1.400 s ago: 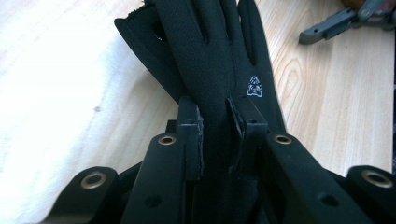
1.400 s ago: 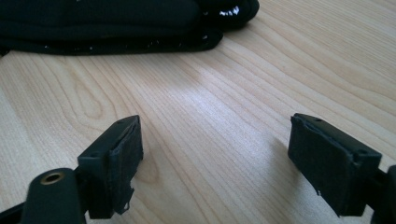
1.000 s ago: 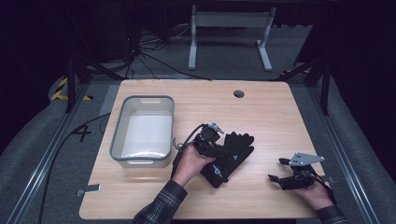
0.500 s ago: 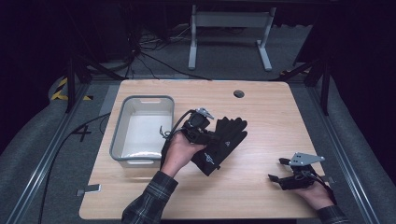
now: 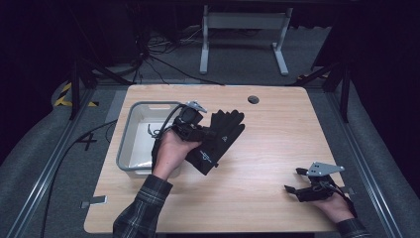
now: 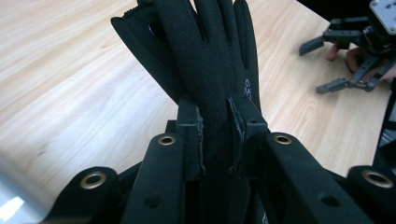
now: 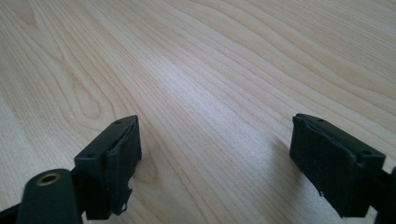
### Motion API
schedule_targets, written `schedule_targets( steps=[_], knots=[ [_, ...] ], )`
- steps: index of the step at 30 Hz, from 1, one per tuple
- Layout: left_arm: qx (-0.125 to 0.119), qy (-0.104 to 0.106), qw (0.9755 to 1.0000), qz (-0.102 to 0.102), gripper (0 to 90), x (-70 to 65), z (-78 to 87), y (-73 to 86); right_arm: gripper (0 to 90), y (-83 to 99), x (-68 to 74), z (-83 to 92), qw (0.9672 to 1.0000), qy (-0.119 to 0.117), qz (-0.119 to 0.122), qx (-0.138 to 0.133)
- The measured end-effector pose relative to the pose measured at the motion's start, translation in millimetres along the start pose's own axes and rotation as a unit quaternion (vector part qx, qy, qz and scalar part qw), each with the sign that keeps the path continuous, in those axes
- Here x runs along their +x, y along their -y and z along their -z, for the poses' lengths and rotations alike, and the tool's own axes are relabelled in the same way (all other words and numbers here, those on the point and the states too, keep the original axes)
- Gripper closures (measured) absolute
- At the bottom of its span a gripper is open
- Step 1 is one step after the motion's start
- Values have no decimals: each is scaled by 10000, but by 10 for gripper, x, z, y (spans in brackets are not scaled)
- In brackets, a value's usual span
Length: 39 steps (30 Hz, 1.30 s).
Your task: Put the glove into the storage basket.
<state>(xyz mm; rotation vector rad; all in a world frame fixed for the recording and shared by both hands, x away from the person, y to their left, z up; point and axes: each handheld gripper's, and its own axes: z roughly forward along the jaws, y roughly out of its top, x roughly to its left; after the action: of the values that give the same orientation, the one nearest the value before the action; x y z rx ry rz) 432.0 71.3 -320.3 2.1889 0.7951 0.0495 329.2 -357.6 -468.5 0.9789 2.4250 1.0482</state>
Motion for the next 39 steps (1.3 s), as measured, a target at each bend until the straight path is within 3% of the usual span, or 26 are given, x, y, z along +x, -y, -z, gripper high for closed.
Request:
schedule_targets(
  steps=[6, 14, 20, 27, 31, 34, 39],
  knots=[
    [-139, -152, 9996, 170, 764, 153, 194, 91, 173, 0, -1, 0, 10000, 7, 1, -1],
    [-287, -468, 9974, 466, 764, 380, 485, 264, 173, 0, -1, 0, 10000, 17, -7, 0],
    [-375, -748, 9937, 743, 764, 566, 669, 423, 173, 0, -1, -1, 10000, 21, -11, -3],
    [-455, -905, 9889, 1085, 764, 791, 819, 609, 173, 0, -2, -1, 10000, 25, -12, -3],
    [-432, -1004, 9864, 1227, 764, 879, 829, 703, 173, 0, -3, 0, 10000, 37, -15, 5],
    [-413, -1006, 9858, 1275, 764, 915, 809, 744, 173, 0, -3, 0, 10000, 40, -16, 6],
    [-322, -1032, 9834, 1459, 764, 1033, 687, 869, 173, 0, -3, 0, 10000, 40, -18, 5]
  ],
)
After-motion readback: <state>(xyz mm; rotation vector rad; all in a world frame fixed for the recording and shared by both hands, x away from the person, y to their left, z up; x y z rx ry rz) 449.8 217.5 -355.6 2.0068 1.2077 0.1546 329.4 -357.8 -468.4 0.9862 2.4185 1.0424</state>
